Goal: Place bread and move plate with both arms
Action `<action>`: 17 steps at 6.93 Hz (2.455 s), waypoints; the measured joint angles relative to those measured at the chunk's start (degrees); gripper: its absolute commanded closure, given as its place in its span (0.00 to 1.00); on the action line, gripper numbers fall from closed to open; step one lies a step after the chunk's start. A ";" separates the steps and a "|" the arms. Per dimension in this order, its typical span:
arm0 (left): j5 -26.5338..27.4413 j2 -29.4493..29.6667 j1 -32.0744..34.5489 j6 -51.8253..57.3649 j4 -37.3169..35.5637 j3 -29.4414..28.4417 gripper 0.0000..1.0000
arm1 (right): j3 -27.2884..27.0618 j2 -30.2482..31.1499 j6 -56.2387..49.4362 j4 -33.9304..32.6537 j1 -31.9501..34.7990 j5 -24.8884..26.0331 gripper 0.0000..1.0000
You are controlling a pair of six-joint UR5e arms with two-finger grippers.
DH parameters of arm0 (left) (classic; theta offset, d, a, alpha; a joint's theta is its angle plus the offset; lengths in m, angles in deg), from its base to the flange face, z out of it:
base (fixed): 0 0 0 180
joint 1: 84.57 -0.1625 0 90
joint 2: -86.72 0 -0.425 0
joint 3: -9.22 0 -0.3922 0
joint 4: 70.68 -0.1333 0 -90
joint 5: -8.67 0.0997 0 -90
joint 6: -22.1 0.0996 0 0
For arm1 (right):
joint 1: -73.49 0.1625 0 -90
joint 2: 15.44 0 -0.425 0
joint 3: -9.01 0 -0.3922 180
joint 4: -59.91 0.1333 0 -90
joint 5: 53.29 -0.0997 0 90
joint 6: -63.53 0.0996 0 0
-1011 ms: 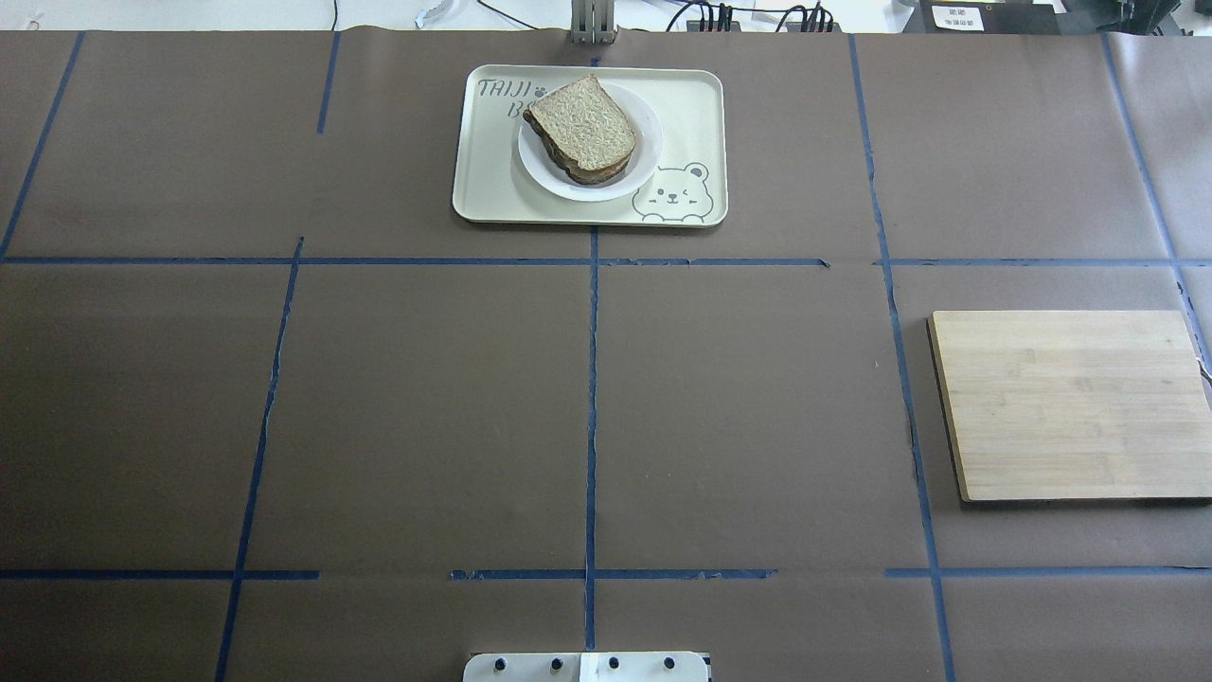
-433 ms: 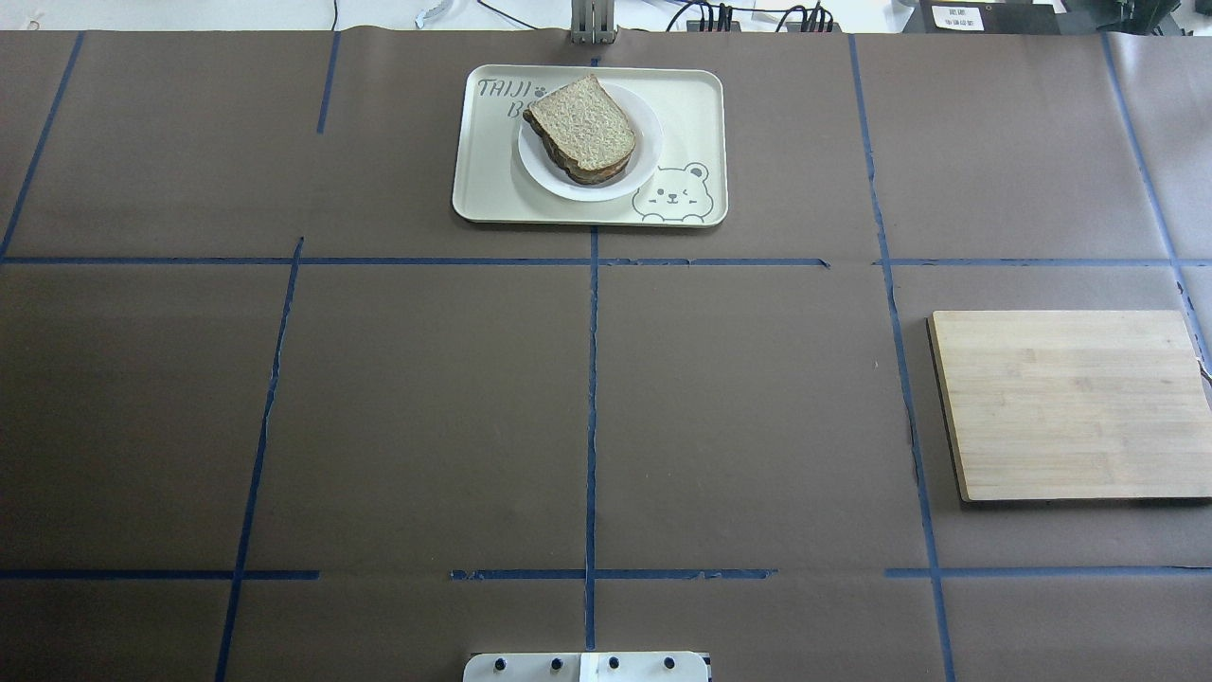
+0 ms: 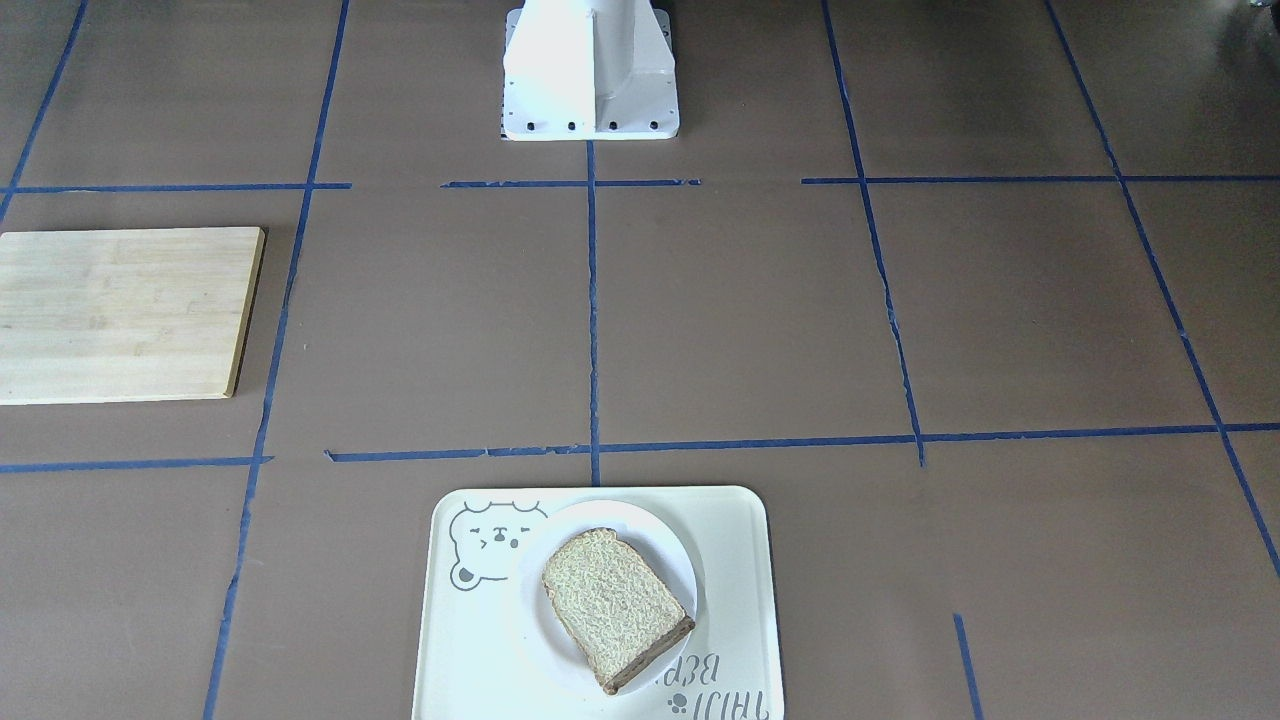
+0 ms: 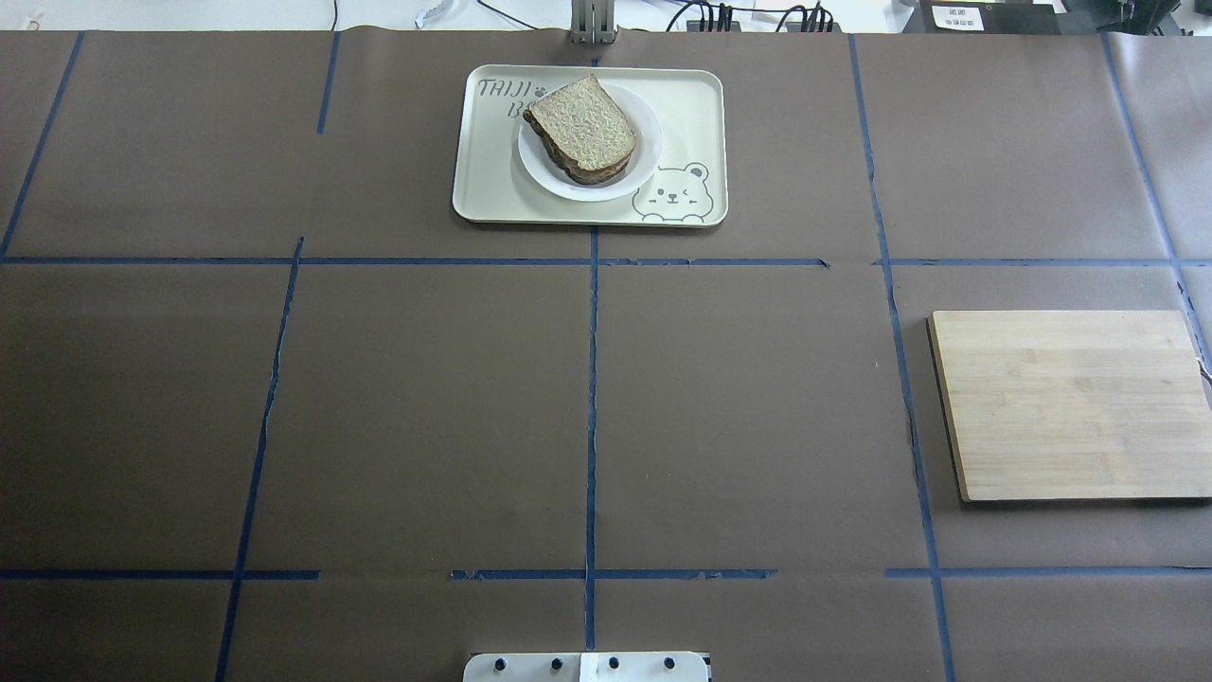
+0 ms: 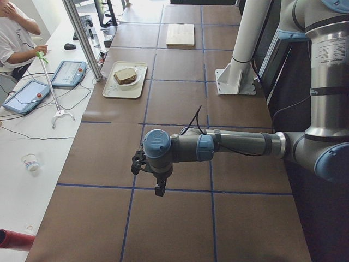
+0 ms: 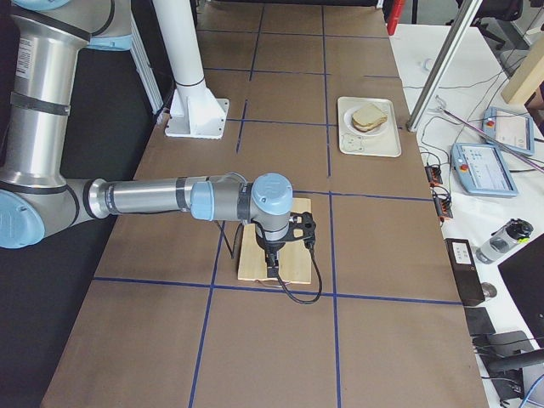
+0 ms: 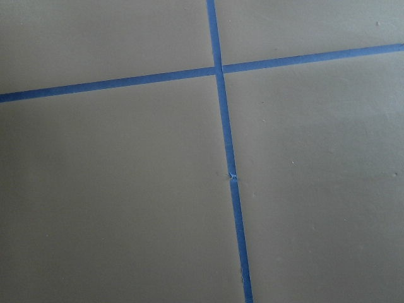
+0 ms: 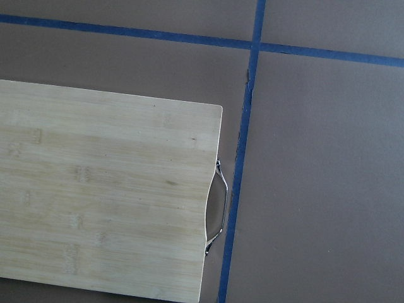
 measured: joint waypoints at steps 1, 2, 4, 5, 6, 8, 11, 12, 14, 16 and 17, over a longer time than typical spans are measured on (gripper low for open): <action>-0.21 -0.05 0.01 0.00 0.06 0.12 0.00 | -0.03 0.00 -0.03 0.00 0.00 0.47 0.00; -0.36 -0.07 0.02 0.01 0.11 0.24 0.00 | -0.03 -0.01 -0.03 0.00 -0.01 0.59 0.00; -0.19 -0.14 0.03 0.01 0.13 0.33 0.00 | 0.02 0.04 0.03 0.00 -0.04 0.57 0.00; 0.09 -0.27 0.02 -0.01 0.07 0.28 0.00 | 0.08 0.05 0.03 0.00 -0.06 0.48 0.00; 0.03 -0.44 -0.01 -0.09 -0.09 0.28 0.00 | 0.15 0.02 0.04 0.00 -0.07 0.44 0.00; -0.38 -0.53 0.00 -0.40 -0.40 0.34 0.00 | 0.23 0.01 0.04 0.00 -0.08 0.40 0.00; 1.81 -0.99 -0.02 -0.52 -1.16 0.09 0.00 | 0.21 0.07 0.04 0.08 -0.09 0.33 0.00; 2.83 -1.41 -0.04 -0.50 -2.26 0.34 0.00 | 0.21 0.07 0.04 0.09 -0.09 0.33 0.00; 3.29 -1.71 -0.05 -0.44 -3.13 0.57 0.00 | 0.21 0.07 0.08 0.09 -0.09 0.31 0.00; 3.20 -1.62 -0.05 -0.43 -3.04 0.72 0.00 | 0.21 0.14 0.19 0.09 -0.09 0.21 0.00; 3.17 -1.50 -0.05 -0.43 -2.95 0.79 0.00 | 0.22 0.19 0.21 0.09 -0.09 0.13 0.00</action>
